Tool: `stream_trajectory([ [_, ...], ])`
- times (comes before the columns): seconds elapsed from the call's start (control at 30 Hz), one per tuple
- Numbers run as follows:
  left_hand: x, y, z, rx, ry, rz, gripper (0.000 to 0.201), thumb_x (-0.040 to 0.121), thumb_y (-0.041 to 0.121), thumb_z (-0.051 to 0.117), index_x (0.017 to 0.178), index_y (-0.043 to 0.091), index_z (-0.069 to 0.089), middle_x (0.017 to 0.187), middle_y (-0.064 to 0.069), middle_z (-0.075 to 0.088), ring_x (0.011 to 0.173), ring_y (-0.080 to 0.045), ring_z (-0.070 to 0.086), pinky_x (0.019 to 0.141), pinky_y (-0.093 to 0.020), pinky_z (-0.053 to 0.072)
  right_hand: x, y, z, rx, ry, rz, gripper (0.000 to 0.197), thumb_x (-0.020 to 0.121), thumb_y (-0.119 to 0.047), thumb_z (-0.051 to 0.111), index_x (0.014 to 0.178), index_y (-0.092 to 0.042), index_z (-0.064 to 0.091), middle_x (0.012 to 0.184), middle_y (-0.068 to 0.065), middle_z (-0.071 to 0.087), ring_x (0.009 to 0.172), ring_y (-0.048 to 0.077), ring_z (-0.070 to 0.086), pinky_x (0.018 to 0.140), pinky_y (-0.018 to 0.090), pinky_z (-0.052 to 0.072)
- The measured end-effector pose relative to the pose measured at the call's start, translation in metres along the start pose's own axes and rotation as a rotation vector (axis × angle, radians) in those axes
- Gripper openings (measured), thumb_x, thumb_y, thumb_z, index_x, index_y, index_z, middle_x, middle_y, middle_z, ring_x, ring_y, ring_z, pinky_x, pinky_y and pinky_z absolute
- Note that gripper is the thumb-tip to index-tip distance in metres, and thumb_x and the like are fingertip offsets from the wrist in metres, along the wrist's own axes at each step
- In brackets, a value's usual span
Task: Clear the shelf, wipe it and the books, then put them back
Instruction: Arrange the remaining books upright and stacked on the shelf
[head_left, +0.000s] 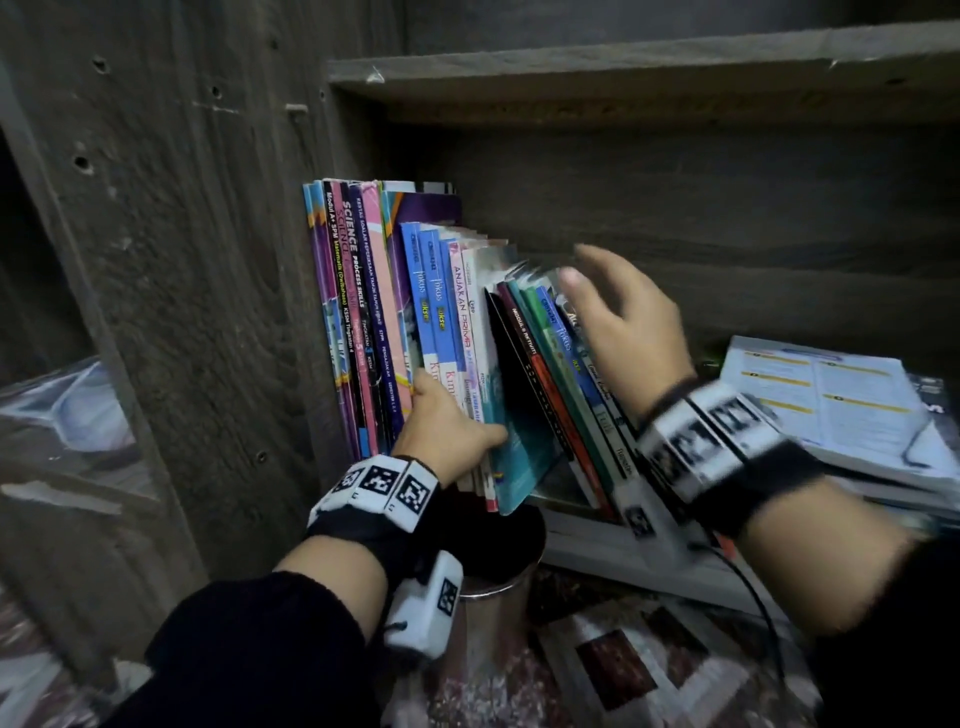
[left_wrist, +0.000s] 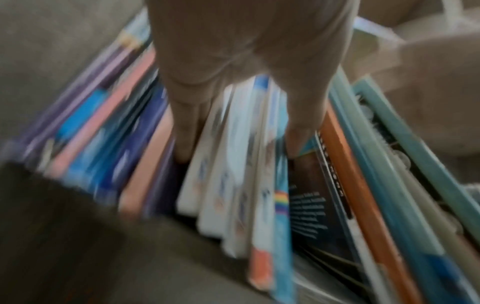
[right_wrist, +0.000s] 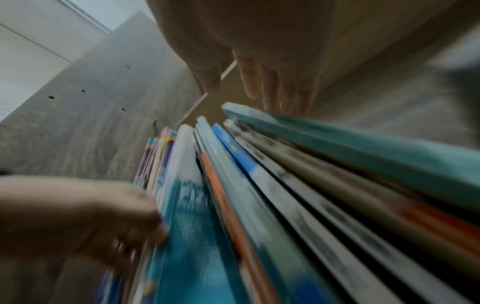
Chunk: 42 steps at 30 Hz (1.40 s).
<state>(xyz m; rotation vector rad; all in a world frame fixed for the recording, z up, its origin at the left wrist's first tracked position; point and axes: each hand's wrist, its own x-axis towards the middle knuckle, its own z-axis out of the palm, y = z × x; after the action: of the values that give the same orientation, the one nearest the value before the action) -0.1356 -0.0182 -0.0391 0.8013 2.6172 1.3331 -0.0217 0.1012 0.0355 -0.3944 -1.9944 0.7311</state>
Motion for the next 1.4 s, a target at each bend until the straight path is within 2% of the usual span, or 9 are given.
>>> stream_trajectory([
  [0.1, -0.002, 0.007, -0.014, 0.197, -0.034, -0.027, 0.092, 0.067, 0.042, 0.081, 0.131, 0.003, 0.028, 0.096, -0.006, 0.055, 0.084, -0.026, 0.062, 0.059, -0.028, 0.046, -0.049, 0.041, -0.015, -0.018, -0.051, 0.195, 0.062, 0.089, -0.04, 0.063, 0.144, -0.024, 0.04, 0.144, -0.003, 0.046, 0.128, 0.007, 0.042, 0.104, 0.023, 0.031],
  [0.17, -0.007, 0.013, -0.022, 0.374, 0.005, 0.027, 0.065, 0.064, 0.05, 0.082, 0.097, 0.004, 0.051, 0.073, -0.001, 0.051, 0.067, -0.021, 0.058, 0.048, -0.025, 0.039, -0.074, 0.061, -0.013, -0.122, -0.143, 0.272, 0.074, 0.083, -0.041, 0.069, 0.147, -0.024, 0.035, 0.146, -0.001, 0.045, 0.129, 0.011, 0.043, 0.107, 0.028, 0.035],
  [0.27, -0.018, 0.023, -0.019, 0.572, 0.0, 0.115, 0.054, 0.076, 0.052, 0.073, 0.055, 0.011, 0.045, 0.055, -0.002, 0.047, 0.049, -0.018, 0.049, 0.046, -0.023, 0.038, -0.082, 0.073, -0.007, -0.291, -0.174, 0.241, 0.081, 0.079, -0.045, 0.071, 0.147, -0.027, 0.031, 0.144, 0.0, 0.047, 0.128, 0.019, 0.047, 0.104, 0.032, 0.041],
  [0.43, -0.017, 0.021, -0.007, 0.393, -0.111, 0.089, 0.043, 0.089, 0.033, 0.065, 0.057, 0.007, 0.052, 0.063, -0.011, 0.064, 0.061, -0.028, 0.066, 0.064, -0.036, 0.059, -0.081, 0.069, -0.007, -0.224, -0.119, 0.299, 0.085, 0.073, -0.06, 0.071, 0.145, -0.038, 0.032, 0.143, -0.006, 0.049, 0.128, 0.018, 0.048, 0.101, 0.033, 0.045],
  [0.63, -0.025, 0.02, 0.007, -0.449, -0.251, -0.139, 0.025, 0.099, 0.014, 0.05, 0.077, 0.001, 0.049, 0.064, -0.019, 0.058, 0.049, -0.023, 0.058, 0.042, -0.025, 0.048, -0.078, 0.075, -0.004, -0.197, -0.102, 0.284, 0.08, 0.074, -0.055, 0.073, 0.143, -0.037, 0.037, 0.137, -0.004, 0.055, 0.122, 0.017, 0.053, 0.099, 0.035, 0.047],
  [0.8, -0.027, 0.046, 0.019, -0.52, -0.133, 0.103, 0.052, 0.088, 0.044, 0.063, 0.131, 0.022, 0.046, 0.105, 0.008, 0.059, 0.104, -0.017, 0.062, 0.092, -0.041, 0.052, -0.08, 0.078, -0.003, -0.223, -0.109, 0.25, 0.081, 0.076, -0.055, 0.07, 0.145, -0.033, 0.034, 0.14, -0.002, 0.053, 0.124, 0.017, 0.052, 0.099, 0.035, 0.046],
  [0.97, -0.012, 0.079, 0.032, -0.607, 0.015, 0.065, 0.091, 0.052, 0.063, 0.079, 0.117, 0.02, 0.033, 0.109, 0.004, 0.058, 0.1, -0.017, 0.061, 0.092, -0.041, 0.051, -0.082, 0.081, -0.002, -0.281, -0.136, 0.215, 0.082, 0.08, -0.049, 0.07, 0.147, -0.029, 0.029, 0.141, -0.001, 0.05, 0.125, 0.017, 0.05, 0.098, 0.035, 0.046],
  [1.3, -0.008, 0.095, 0.037, -0.493, 0.227, 0.086, 0.053, 0.072, 0.027, 0.073, 0.103, 0.01, 0.034, 0.077, 0.007, 0.054, 0.066, -0.01, 0.056, 0.057, -0.024, 0.046, -0.086, 0.082, 0.005, -0.293, -0.153, 0.144, 0.087, 0.08, -0.032, 0.072, 0.151, -0.025, 0.022, 0.152, -0.001, 0.036, 0.138, 0.016, 0.036, 0.11, 0.029, 0.033],
  [1.4, -0.005, 0.095, 0.03, -0.443, 0.248, 0.11, 0.054, 0.071, 0.031, 0.072, 0.103, 0.012, 0.034, 0.08, 0.006, 0.055, 0.071, -0.015, 0.059, 0.067, -0.032, 0.052, -0.084, 0.079, 0.009, -0.194, -0.128, 0.166, 0.084, 0.079, -0.03, 0.074, 0.149, -0.027, 0.027, 0.15, -0.003, 0.039, 0.136, 0.013, 0.038, 0.111, 0.027, 0.032],
])
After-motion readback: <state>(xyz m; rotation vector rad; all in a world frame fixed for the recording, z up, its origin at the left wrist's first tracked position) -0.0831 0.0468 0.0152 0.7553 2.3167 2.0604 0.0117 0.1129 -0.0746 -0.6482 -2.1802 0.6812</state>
